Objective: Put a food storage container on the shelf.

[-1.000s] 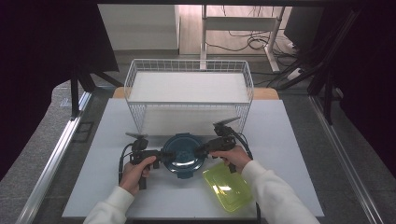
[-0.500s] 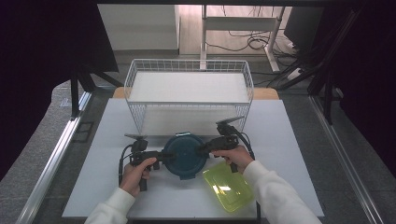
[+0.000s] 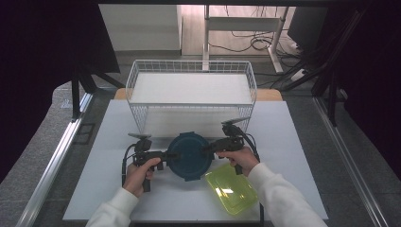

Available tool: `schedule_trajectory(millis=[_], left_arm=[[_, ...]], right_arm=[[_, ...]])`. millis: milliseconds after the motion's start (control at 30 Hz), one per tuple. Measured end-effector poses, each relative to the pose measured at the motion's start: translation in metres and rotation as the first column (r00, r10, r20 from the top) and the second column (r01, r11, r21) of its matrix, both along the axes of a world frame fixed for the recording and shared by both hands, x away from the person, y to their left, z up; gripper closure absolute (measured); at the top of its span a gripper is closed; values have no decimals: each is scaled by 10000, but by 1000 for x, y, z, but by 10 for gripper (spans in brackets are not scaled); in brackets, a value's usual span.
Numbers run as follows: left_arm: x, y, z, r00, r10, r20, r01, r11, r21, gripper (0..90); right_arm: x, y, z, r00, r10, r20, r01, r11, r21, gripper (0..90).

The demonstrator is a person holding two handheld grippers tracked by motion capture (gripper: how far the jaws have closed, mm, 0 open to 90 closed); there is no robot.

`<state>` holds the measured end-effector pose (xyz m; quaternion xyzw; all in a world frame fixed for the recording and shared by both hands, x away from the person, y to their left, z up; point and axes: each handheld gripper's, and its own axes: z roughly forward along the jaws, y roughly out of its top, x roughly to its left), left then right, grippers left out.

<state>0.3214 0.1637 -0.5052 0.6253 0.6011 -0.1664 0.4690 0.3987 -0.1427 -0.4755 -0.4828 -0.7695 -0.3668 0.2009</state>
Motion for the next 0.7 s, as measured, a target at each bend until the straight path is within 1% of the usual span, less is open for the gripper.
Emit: schedule_trajectory(millis=[233,300,467,500,533,567,600,633,700], left_arm=[[1,-2,11,9997,-93,204,93,10000,29,393],[2,-4,18,9994,-131,321,129,9999,67,394],[2,-7,27,9988,-184,446,181,9998,73,394],[3,-7,32,9983,-244,521,239,9997,98,395],[3,-7,32,9983,-244,521,239,9997,98,395],[3,-8,36,9981,-250,569,244,9996,119,395],[3,-8,39,9977,-282,616,275,9995,120,395],[3,-9,46,9970,-352,688,340,9993,183,395],[3,-10,53,9965,-335,764,320,9993,203,395]], right_arm=[[-1,-3,10,9997,-16,227,14,10000,86,402],[-3,-6,17,9992,-70,402,65,9999,120,403],[-4,-8,26,9985,-146,536,138,9998,158,402],[-6,-10,31,9978,-201,631,191,9997,168,402],[-6,-10,31,9978,-201,631,191,9997,168,402],[-6,-10,34,9977,-203,647,192,9997,174,402],[-8,-12,40,9969,-238,744,223,9995,203,402],[-9,-13,43,9966,-229,792,213,9996,207,402],[-10,-13,49,9957,-295,882,273,9993,268,402]])
